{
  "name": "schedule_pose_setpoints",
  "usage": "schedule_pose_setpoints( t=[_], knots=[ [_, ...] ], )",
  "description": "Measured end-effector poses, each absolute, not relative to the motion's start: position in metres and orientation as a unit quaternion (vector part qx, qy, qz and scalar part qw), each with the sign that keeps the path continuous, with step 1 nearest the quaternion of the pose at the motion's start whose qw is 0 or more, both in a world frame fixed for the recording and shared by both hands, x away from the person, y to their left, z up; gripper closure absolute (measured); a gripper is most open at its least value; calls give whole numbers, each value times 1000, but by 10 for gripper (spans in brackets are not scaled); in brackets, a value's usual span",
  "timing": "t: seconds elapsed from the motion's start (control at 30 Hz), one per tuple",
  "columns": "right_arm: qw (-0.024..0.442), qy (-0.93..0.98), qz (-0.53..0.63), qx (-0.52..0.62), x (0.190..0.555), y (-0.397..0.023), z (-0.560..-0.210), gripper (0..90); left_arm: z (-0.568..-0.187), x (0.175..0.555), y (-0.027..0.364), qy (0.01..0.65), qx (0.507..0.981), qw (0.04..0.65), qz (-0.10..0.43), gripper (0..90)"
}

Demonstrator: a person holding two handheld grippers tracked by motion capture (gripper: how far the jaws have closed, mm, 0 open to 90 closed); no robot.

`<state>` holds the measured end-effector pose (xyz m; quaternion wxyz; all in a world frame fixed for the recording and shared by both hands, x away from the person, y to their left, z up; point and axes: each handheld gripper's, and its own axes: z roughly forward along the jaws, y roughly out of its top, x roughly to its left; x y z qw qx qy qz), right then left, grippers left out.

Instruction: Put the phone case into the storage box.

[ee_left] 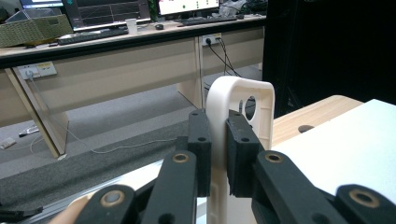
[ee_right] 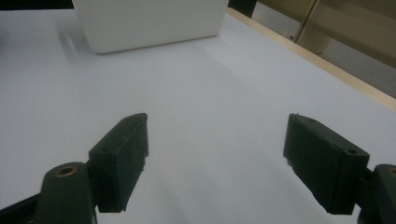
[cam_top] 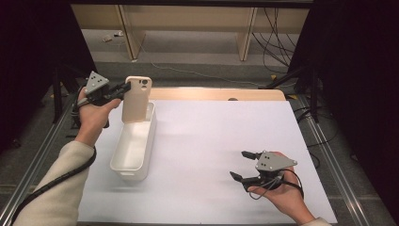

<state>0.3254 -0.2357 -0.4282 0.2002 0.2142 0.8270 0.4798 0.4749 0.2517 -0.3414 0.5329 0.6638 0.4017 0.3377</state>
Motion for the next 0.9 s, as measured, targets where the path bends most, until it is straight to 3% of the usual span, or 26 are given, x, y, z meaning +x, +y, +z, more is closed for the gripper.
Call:
schedule_pose_setpoints(
  t=[0.9],
  knots=[
    [201, 827, 479, 214, 325, -236, -428, 235, -346, 478, 252, 405, 665, 533, 332, 818]
  ],
)
